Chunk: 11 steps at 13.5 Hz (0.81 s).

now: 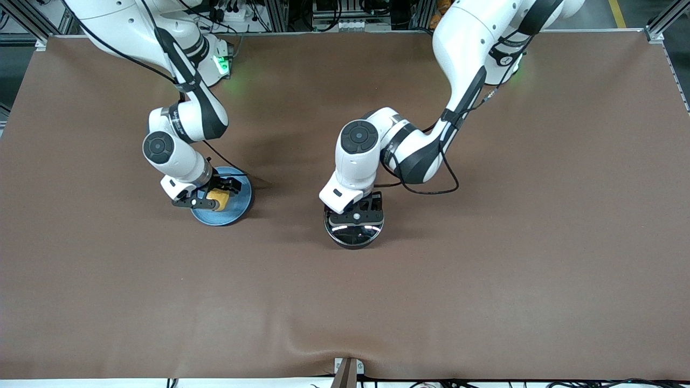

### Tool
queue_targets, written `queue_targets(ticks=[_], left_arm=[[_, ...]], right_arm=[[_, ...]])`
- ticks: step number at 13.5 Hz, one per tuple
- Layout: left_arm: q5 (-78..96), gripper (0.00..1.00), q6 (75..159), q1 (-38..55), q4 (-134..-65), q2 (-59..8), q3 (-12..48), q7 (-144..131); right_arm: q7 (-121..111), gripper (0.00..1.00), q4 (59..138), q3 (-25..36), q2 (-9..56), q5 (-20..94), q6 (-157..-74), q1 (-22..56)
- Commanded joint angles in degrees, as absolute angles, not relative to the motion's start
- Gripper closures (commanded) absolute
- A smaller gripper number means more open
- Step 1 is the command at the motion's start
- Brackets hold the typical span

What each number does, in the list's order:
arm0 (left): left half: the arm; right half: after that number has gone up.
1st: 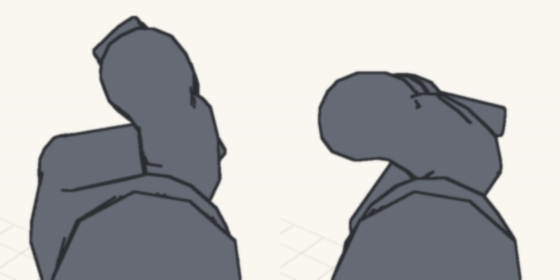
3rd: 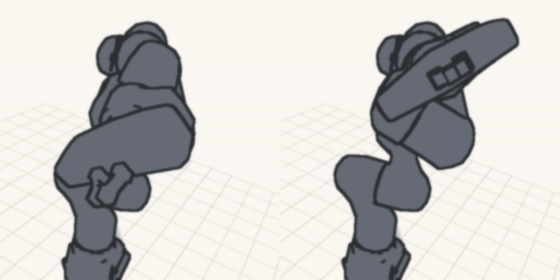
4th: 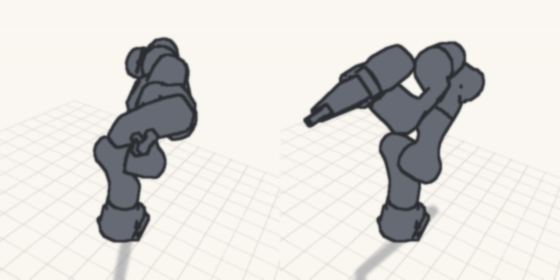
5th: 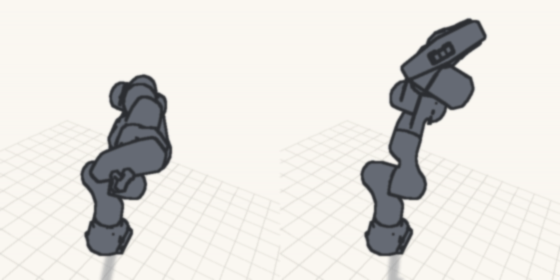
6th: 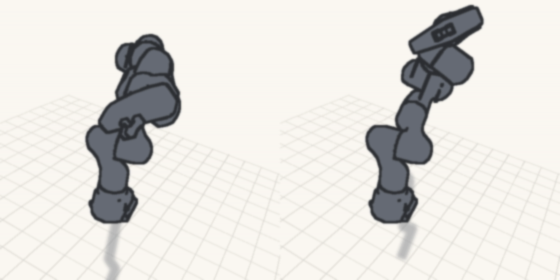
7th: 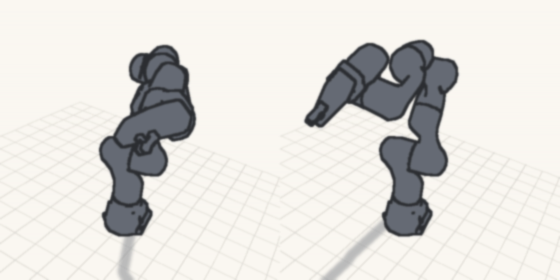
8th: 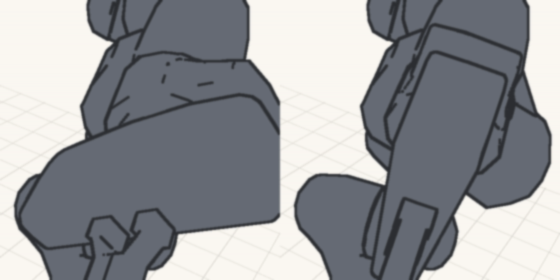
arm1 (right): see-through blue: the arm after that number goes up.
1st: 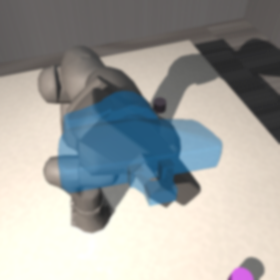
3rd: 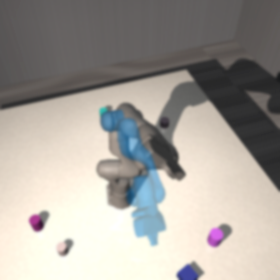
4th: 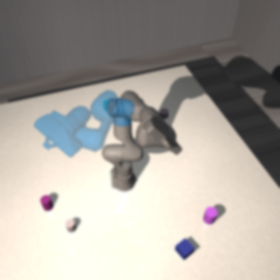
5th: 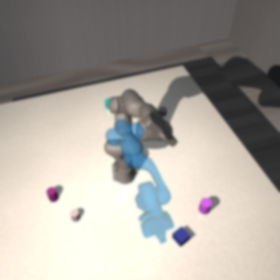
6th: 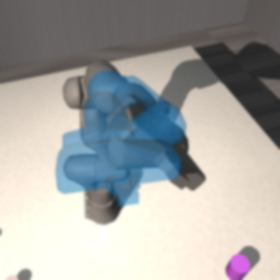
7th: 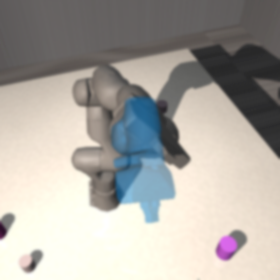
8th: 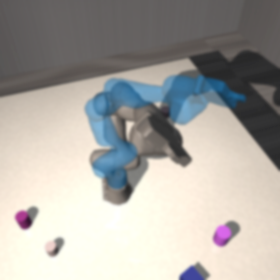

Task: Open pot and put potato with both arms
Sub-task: 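Lower the left gripper onto the blue knob while the right gripper grasps the potato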

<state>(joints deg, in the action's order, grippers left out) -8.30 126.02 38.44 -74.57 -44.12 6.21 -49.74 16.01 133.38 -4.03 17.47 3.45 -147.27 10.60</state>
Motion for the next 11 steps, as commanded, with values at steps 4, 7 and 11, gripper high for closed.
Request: queue_targets(ticks=[4, 7, 11], left_arm=[[-9.76, 0.16, 126.04, 38.94, -73.83, -44.74, 5.89, -50.62], [-9.49, 0.24, 125.95, 38.93, -74.09, -44.82, 5.89, -50.71], [-9.14, 0.62, 124.98, 38.85, -74.18, -44.65, 5.89, -50.71]], right_arm=[[16.52, 0.0, 132.63, -3.52, 18.37, 3.78, -148.45, 10.63], [16.44, 0.0, 132.02, -3.43, 20.03, 3.69, -149.85, 10.29], [16.44, 0.0, 131.92, -3.34, 20.3, 3.43, -150.21, 10.2]])
